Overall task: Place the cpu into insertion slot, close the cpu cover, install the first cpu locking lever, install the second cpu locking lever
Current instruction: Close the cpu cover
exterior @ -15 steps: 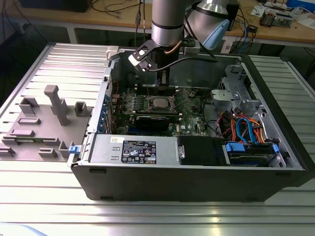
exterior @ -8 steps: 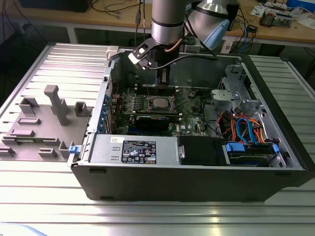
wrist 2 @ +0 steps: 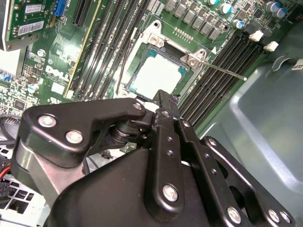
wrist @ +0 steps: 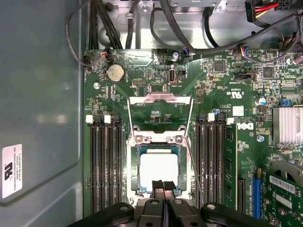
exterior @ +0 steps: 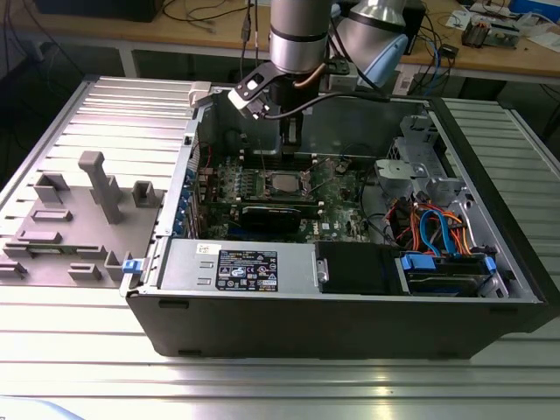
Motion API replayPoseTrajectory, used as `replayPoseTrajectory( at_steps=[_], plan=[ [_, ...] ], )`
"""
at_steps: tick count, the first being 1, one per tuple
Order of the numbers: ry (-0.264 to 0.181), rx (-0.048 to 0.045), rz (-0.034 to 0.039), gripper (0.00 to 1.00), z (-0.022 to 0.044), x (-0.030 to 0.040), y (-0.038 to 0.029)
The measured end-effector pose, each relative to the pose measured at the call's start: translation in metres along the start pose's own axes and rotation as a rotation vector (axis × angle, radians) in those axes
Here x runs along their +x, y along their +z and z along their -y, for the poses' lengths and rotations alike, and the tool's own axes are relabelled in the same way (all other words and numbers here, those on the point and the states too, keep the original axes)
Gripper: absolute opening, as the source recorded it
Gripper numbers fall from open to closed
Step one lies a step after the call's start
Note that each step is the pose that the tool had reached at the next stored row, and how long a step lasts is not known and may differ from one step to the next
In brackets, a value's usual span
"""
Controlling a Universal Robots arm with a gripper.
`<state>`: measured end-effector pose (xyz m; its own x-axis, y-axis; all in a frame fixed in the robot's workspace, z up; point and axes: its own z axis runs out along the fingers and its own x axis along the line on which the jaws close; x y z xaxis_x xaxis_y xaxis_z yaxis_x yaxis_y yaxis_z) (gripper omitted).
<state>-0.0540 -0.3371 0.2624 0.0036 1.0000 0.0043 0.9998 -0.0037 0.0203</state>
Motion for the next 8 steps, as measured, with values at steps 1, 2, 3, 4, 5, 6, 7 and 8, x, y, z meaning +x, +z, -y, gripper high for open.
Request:
replayPoseTrajectory(
  at_steps=[1, 2, 3, 4, 5, 6, 7, 8],
  plan=[
    [0.000, 0.0002, 0.0002, 0.11, 0.0000, 0.0000, -0.0010],
    [0.000, 0.0002, 0.0003, 0.11, 0.0000, 0.0000, -0.0019],
    [0.000, 0.0002, 0.0002, 0.11, 0.0000, 0.0000, -0.0019],
    [0.000, 0.0002, 0.0003, 0.11, 0.0000, 0.0000, -0.0020],
    [0.000, 0.0002, 0.0003, 0.11, 0.0000, 0.0000, -0.0021],
    [0.000, 0.0002, 0.0002, 0.11, 0.0000, 0.0000, -0.0021],
    [0.000, 0.0002, 0.0002, 0.11, 0.0000, 0.0000, -0.0021],
    [0.000, 0.0002, 0.0002, 0.11, 0.0000, 0.0000, -0.0022]
  ],
)
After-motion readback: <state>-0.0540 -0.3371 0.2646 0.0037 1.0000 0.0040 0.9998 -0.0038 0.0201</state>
